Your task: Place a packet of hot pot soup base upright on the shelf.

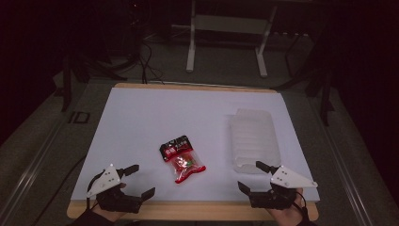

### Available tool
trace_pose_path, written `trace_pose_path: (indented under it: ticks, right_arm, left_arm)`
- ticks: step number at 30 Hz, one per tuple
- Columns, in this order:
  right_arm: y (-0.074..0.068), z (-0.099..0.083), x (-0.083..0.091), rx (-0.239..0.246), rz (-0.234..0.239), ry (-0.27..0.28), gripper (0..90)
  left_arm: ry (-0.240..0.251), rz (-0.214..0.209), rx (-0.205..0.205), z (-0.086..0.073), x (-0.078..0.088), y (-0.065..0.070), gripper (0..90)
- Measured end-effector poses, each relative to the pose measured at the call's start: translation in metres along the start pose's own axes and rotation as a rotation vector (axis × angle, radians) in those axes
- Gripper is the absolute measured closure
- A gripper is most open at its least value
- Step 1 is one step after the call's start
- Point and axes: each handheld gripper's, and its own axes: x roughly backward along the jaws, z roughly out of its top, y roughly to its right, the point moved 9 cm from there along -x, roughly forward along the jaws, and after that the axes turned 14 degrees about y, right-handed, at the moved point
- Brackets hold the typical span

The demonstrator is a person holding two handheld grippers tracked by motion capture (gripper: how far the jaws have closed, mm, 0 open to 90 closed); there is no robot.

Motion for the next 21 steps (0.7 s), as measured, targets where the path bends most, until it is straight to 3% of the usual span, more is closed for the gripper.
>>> trace_pose_path:
  ticks: [2,4,9,12,17,21]
  right_arm:
    - [-0.001,0.000,0.000,0.009,0.006,-0.003,11.2]
    - [-0.002,-0.001,0.000,0.039,-0.006,-0.022,13.2]
    - [-0.003,-0.002,0.000,0.043,-0.003,-0.029,13.7]
    - [-0.006,-0.002,-0.001,0.054,0.006,-0.036,13.2]
    - [-0.008,-0.004,-0.003,0.041,0.026,-0.044,12.9]
    - [-0.013,-0.004,-0.003,0.033,0.053,-0.040,12.6]
  left_arm:
    - [-0.010,-0.010,0.003,-0.001,0.000,0.001,3.0]
    - [-0.036,-0.051,0.023,-0.003,0.000,0.006,4.4]
    - [-0.076,-0.101,0.071,-0.006,-0.002,0.014,4.6]
    - [-0.127,-0.137,0.047,-0.012,-0.004,0.023,4.6]
    - [-0.147,-0.154,-0.001,-0.014,-0.008,0.030,4.6]
    - [-0.149,-0.167,0.003,-0.013,-0.008,0.032,4.6]
